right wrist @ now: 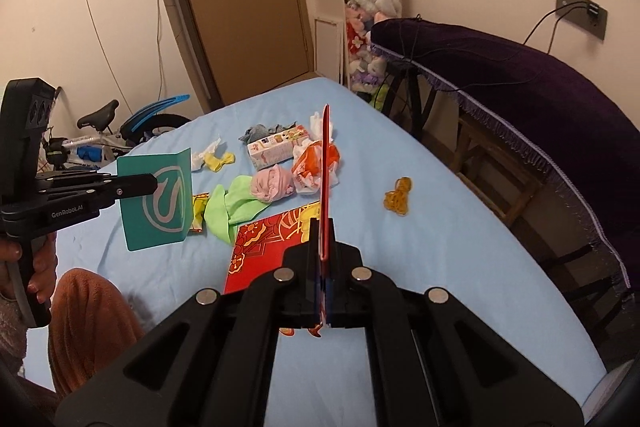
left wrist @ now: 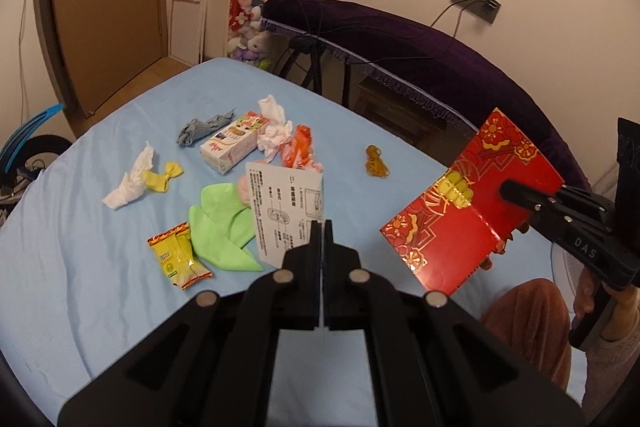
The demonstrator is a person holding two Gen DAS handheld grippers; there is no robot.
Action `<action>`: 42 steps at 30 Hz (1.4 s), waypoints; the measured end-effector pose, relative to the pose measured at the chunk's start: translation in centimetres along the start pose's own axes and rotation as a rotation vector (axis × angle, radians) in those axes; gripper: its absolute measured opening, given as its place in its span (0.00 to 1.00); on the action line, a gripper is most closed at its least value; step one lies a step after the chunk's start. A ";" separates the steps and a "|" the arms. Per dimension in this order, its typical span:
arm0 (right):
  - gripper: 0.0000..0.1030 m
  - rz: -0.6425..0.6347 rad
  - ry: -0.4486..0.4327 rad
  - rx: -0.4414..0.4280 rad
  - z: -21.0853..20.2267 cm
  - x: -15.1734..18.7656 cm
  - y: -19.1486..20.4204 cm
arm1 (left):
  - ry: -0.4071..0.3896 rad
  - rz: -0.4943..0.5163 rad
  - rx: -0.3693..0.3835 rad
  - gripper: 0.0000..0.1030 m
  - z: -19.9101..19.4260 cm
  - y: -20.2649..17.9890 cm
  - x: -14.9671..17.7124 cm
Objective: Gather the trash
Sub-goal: 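Carry the red envelope and white leaflet to the grey bin and release both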
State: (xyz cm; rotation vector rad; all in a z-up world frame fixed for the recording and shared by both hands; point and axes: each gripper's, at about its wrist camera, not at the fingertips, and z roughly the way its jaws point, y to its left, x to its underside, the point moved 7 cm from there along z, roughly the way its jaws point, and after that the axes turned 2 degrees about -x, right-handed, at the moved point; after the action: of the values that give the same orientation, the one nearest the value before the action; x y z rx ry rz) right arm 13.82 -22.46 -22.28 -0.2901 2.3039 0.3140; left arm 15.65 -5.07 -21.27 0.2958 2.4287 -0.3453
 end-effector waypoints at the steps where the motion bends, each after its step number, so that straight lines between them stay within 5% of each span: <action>1: 0.00 0.011 -0.009 0.011 -1.4 -0.1 -0.5 | -0.005 0.015 0.014 0.01 -0.5 -1.0 -0.4; 11: 0.00 0.107 -0.119 0.250 -17.5 2.5 -8.3 | -0.071 0.247 0.167 0.01 -3.9 -14.0 -4.1; 23: 0.00 0.255 -0.249 0.743 -40.1 9.6 -21.0 | -0.147 0.584 0.447 0.01 -7.1 -37.7 -6.4; 29: 0.00 0.285 -0.276 0.906 -48.9 12.4 -26.3 | -0.135 0.700 0.611 0.01 -8.2 -49.5 -5.1; 36: 0.01 0.288 -0.271 0.981 -53.9 13.6 -30.9 | -0.072 0.779 0.740 0.01 -8.5 -60.3 -3.4; 42: 0.01 0.274 -0.233 0.997 -54.3 13.7 -33.4 | -0.065 0.843 0.785 0.01 -8.5 -64.6 -2.2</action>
State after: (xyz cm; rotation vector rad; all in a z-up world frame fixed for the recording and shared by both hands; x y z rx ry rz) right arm -22.00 -72.47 -0.56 0.5349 1.9864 -0.6381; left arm -6.79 -63.37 -2.52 1.5356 1.7755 -0.8618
